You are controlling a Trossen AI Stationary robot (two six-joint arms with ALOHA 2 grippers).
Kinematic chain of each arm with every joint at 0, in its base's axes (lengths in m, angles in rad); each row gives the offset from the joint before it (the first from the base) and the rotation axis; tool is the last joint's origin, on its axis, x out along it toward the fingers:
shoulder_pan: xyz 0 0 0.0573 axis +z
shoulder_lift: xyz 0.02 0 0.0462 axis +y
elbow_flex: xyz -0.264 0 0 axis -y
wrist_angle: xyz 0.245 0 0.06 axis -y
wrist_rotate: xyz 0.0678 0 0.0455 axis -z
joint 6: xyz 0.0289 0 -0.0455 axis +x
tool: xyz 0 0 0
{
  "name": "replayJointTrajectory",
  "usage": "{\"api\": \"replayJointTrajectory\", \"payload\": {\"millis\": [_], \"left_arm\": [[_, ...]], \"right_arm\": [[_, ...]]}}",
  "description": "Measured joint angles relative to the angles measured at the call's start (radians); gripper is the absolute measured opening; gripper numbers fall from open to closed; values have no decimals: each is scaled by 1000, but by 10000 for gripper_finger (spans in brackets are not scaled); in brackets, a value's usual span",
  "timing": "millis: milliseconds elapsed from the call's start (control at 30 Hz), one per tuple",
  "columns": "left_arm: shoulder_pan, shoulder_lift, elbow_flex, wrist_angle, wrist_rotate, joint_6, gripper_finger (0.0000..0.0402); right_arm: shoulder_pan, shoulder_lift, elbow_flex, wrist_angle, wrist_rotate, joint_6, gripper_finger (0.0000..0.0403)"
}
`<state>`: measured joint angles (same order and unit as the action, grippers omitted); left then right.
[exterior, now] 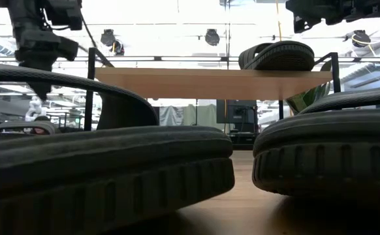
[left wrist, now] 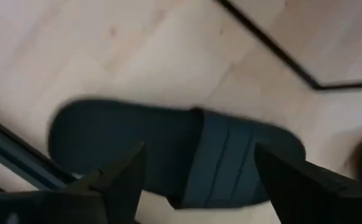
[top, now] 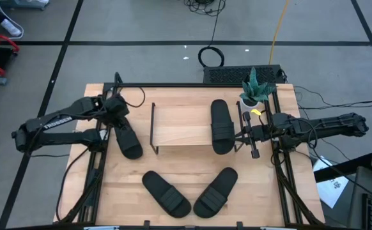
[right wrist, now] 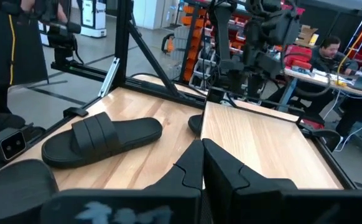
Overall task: Pick and place slides into the shelf
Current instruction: Put the top black slide on the shelf
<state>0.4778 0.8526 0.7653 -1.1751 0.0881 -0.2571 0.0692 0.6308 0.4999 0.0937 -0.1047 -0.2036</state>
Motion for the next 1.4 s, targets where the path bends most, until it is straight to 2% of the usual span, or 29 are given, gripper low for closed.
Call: {"api": "replayJointTrajectory", "payload": {"millis": [267, 500, 767, 1167, 1400], "left_arm": [[-2, 3, -86, 35, 60, -21, 299], [-16, 4, -103, 63, 63, -134, 299], [-44, 4, -178, 112, 92, -229, 299], [-154, 12, -247, 213, 127, -350, 299], [-233, 12, -295, 306, 156, -355, 291]], "right_arm": [[0, 0, 0, 0, 0, -6, 0], [0, 0, 0, 7, 0, -6, 0], [0, 0, 0, 8, 0, -6, 0], [0, 0, 0, 8, -1, -9, 0], [0, 0, 0, 8, -1, -10, 0]]}}
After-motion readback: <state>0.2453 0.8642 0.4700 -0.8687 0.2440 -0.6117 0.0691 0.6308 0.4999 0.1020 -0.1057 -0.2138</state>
